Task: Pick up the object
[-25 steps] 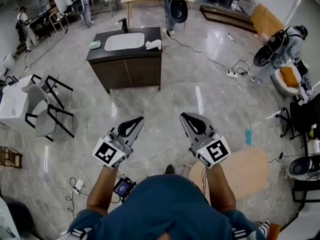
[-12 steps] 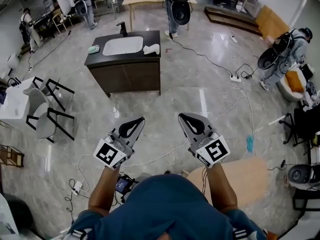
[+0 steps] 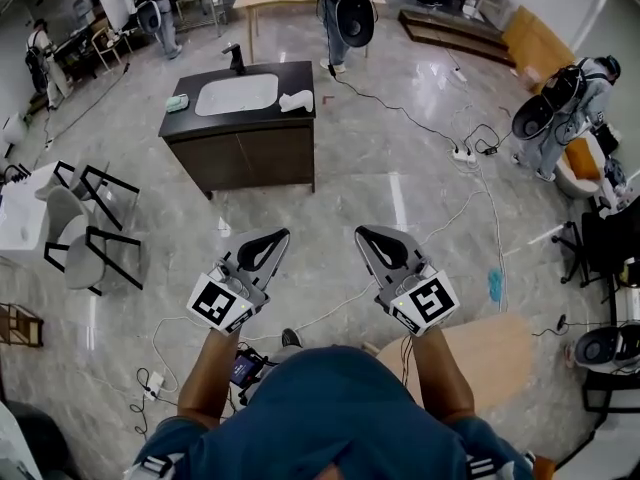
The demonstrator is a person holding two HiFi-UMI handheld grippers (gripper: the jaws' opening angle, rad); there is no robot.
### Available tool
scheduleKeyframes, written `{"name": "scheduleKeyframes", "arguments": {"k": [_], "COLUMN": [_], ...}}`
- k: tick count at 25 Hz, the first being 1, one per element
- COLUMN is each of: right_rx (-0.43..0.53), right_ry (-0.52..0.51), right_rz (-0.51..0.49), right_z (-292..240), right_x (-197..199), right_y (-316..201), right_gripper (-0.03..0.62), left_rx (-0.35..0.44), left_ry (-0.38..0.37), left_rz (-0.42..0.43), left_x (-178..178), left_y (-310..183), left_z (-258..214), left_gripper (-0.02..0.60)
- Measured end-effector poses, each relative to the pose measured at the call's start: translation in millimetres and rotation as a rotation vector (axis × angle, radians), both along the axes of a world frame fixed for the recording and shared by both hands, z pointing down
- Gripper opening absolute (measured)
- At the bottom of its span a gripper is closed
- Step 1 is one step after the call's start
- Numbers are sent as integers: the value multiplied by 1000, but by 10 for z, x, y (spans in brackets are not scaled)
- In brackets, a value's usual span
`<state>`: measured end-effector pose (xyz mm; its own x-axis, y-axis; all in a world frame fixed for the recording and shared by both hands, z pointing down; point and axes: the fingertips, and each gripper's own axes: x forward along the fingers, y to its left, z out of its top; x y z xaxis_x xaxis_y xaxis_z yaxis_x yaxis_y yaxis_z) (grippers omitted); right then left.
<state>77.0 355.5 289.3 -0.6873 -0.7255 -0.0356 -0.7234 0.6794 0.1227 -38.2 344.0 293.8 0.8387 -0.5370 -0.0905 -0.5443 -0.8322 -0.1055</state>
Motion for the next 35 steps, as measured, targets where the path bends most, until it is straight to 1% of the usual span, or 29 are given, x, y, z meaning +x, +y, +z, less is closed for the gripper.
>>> {"name": "scheduleKeyframes", "arguments": {"k": [4,11,15,19,24,29,35], "right_rx": [5,12,17,10,7,7,9], "right_ry": [8,20,22,33,30,15,7], "right_rz": [23,55,69,62,54,23,-26], "right_z": [-65,-57,-76,-44,-26,-27,-16], "right_x": [-146,-546,-697,-820,-762,-738,-491], "right_y": [-191,-512,-618,-668,-860,-1123,-1448], "right_gripper": [14,14,14,14,14,14,14], "left_rx": [10,8,8,7,4,-6,-2], "left_ry": [5,18,18,28,24,13,-1], "left_rz": [13,42,59,60,50,16,-12], "left_x": [-185,-599,-731,-832,-790,-785,-455], "left_y": [-203,-529,-644,-709,-871,-1082,-1414], "left_z": [-70,-19,-5,1,26,46,51], "left_gripper": [3,3,3,3,3,3,3]}}
